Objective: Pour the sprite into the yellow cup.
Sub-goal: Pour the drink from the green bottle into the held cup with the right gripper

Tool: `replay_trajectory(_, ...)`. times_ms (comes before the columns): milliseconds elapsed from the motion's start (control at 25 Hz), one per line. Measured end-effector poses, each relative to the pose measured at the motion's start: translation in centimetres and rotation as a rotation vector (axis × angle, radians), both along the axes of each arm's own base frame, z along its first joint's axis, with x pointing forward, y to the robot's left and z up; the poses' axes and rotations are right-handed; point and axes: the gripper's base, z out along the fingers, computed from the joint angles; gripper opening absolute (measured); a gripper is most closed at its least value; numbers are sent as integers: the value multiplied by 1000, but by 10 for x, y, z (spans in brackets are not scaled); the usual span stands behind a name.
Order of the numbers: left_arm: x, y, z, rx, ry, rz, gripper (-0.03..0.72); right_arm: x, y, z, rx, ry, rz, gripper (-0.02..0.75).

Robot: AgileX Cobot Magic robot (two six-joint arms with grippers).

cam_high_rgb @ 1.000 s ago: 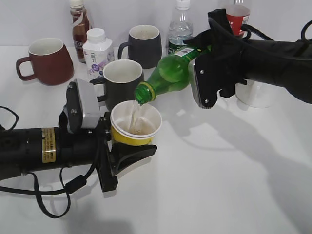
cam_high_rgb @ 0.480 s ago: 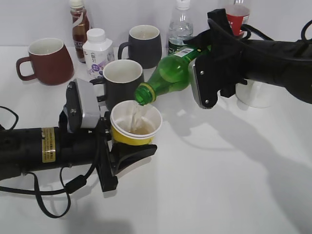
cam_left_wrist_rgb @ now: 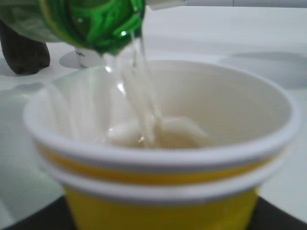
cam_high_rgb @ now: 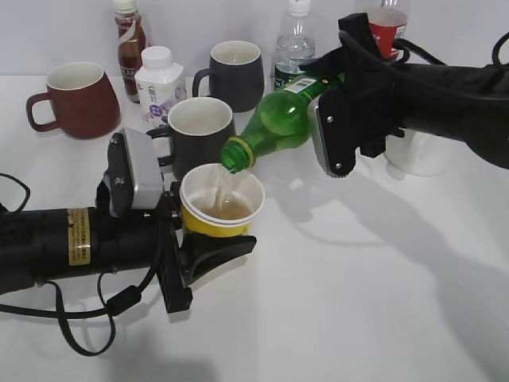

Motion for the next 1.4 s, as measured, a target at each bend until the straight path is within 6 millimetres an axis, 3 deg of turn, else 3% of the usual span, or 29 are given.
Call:
replay_trajectory(800, 0, -1, 2, -24, -6, -7, 390, 0, 0, 0, 16, 9, -11, 403)
replay_trajectory(1200, 2, -1, 8, -93, -14, 18, 390, 0, 0, 0, 256, 188, -103, 403)
replay_trajectory(1400, 1, 8, 16, -142, 4, 140, 390, 0, 0, 0, 426, 317, -168, 403)
